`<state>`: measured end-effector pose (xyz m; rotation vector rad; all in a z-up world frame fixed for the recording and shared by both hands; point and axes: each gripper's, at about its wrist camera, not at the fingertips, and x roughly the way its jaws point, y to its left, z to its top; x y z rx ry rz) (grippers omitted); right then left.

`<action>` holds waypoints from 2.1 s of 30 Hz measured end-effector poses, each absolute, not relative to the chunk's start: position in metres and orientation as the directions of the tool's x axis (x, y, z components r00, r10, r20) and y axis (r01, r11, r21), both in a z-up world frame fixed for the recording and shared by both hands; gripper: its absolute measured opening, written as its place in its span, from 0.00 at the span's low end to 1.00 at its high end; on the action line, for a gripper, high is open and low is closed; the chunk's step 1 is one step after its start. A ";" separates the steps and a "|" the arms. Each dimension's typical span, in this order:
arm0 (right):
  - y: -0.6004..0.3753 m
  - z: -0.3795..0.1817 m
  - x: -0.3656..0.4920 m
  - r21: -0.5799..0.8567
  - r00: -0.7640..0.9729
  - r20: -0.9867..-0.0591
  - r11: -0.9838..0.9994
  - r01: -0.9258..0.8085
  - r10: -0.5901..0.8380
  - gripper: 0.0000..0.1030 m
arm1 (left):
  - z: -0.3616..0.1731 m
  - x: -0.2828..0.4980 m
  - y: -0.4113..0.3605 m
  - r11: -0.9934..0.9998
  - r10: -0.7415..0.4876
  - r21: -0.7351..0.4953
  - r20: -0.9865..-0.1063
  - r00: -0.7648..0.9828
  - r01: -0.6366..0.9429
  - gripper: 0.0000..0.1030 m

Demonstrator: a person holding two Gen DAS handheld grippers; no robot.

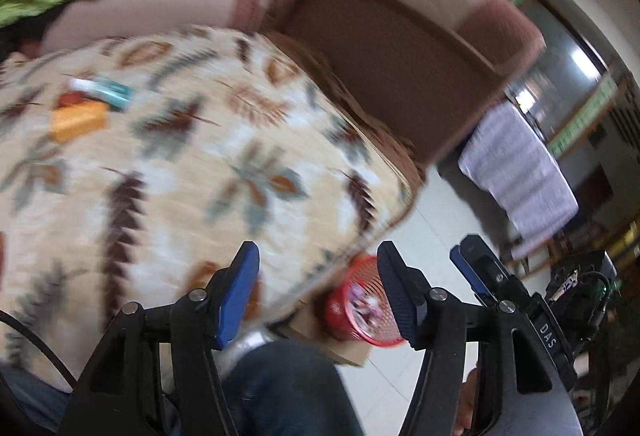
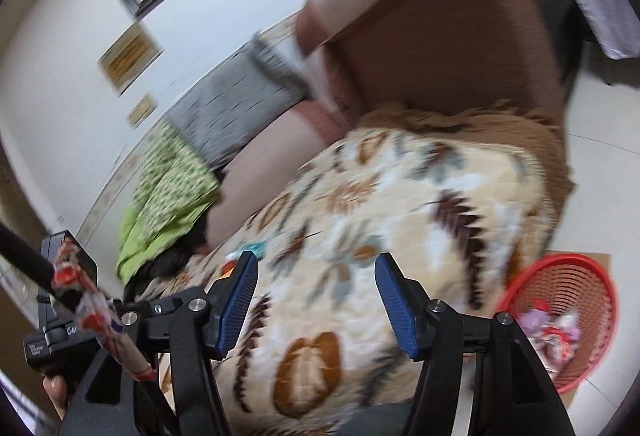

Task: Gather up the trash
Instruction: 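Move both tools back over the remaining trash on the bedspread, then grasp the blue tissue pack with the right gripper while the left gripper grasps the orange medicine box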

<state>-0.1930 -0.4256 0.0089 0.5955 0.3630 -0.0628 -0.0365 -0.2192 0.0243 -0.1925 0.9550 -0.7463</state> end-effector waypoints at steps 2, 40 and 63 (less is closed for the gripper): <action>-0.408 0.012 -0.170 0.521 0.928 -0.358 0.847 0.105 0.106 0.67 | 0.030 -0.021 -0.187 0.761 -0.638 -0.461 -0.660 0.397 0.457 0.59; -0.311 -0.153 0.293 0.781 0.599 -0.570 0.596 0.185 0.562 0.49 | -0.052 0.191 -0.030 0.914 -0.404 -0.326 -0.790 0.462 0.241 0.63; -0.377 -0.103 0.153 0.713 0.797 -0.517 0.672 0.199 0.312 0.11 | -0.120 0.308 -0.107 0.832 -0.339 -0.124 -0.885 0.318 0.541 0.63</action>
